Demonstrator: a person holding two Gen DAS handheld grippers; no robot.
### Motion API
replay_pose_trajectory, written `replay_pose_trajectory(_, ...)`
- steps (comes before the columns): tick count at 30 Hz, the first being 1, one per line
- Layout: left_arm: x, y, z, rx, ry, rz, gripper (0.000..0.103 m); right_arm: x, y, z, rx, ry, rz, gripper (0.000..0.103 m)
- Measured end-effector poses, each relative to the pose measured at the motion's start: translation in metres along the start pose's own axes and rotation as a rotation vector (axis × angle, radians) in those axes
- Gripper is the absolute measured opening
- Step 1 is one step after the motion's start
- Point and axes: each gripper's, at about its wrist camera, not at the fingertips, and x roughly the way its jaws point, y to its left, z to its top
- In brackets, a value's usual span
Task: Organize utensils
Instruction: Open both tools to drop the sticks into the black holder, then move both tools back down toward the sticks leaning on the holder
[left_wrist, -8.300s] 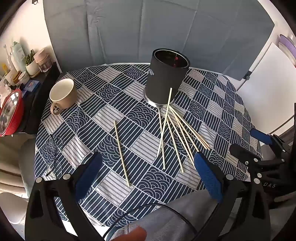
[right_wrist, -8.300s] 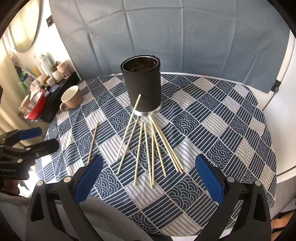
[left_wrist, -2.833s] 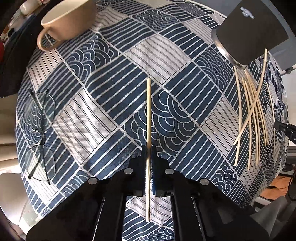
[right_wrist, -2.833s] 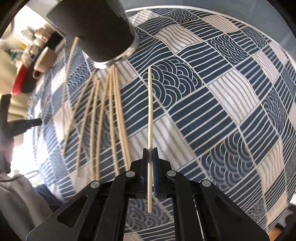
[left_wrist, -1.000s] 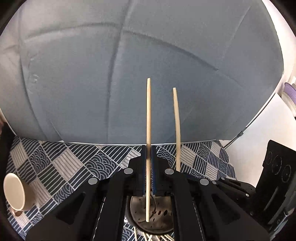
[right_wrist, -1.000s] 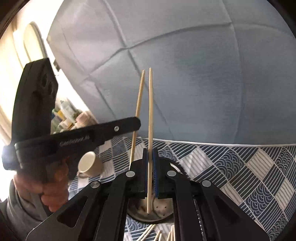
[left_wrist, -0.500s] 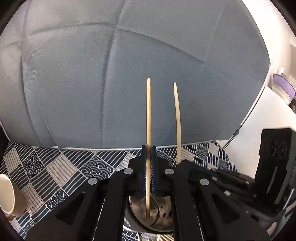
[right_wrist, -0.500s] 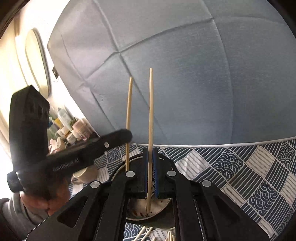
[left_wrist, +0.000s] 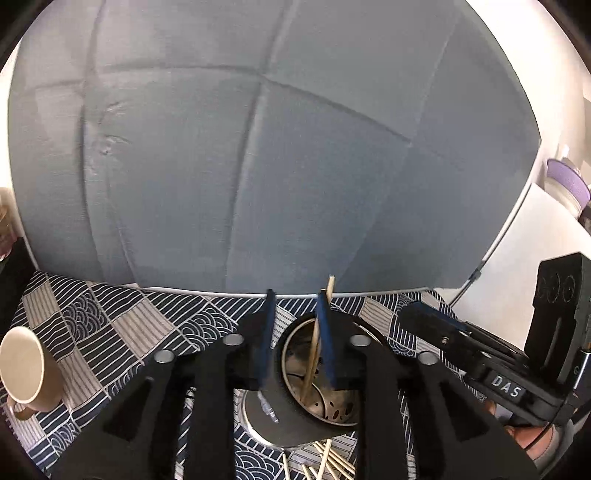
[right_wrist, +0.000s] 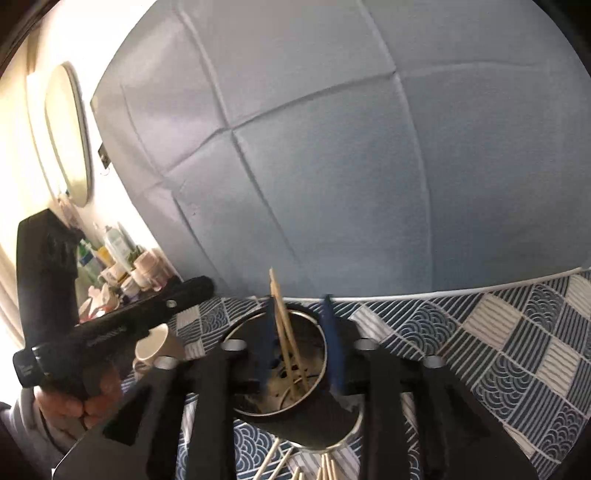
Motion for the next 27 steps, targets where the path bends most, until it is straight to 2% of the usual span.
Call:
replay_pose_trajectory(3,-0.007,0.003,0.0,-0.023,0.025,0.002,0.032,-0.005,0.0,0.001,-0.015,0.003,-0.029,0.03)
replay_pose_trajectory(5,-0.014,0.001,-0.002,-0.018,0.026,-0.003,0.041,-0.01,-0.002,0.001,-0.003,0.002,-0.036,0.031)
replay_pose_trajectory(6,-0.018,0.0,-0.003,-0.003,0.023,0.007,0.05,-0.012,-0.002,0.0,0.003,0.001,-0.035,0.034)
replay_pose_trajectory(8,-0.024,-0.003,-0.006,0.02,0.023,0.015,0.057,-0.018,-0.002,-0.002,0.009,0.005,-0.042,0.04)
replay_pose_trajectory(9,-0.026,-0.004,-0.008,0.026,0.033,0.021,0.064,-0.02,-0.002,-0.003,0.009,0.01,-0.045,0.043)
replay_pose_trajectory(10,-0.027,-0.004,-0.009,0.026,0.039,0.023,0.069,-0.022,-0.001,-0.004,0.007,0.018,-0.048,0.045)
replay_pose_trajectory(11,-0.031,-0.003,-0.012,0.017,0.039,0.02,0.07,-0.024,0.0,-0.006,0.005,0.021,-0.052,0.046)
replay_pose_trajectory(13,-0.034,-0.001,-0.015,0.001,0.048,0.026,0.081,-0.029,0.001,-0.01,0.002,0.023,-0.057,0.052)
replay_pose_trajectory(19,-0.04,0.01,-0.034,-0.054,0.098,0.026,0.086,-0.044,-0.004,-0.025,0.003,0.033,-0.099,0.065)
replay_pose_trajectory(27,-0.04,0.014,-0.061,-0.045,0.171,0.058,0.092,-0.049,-0.019,-0.05,0.039,0.107,-0.142,0.081)
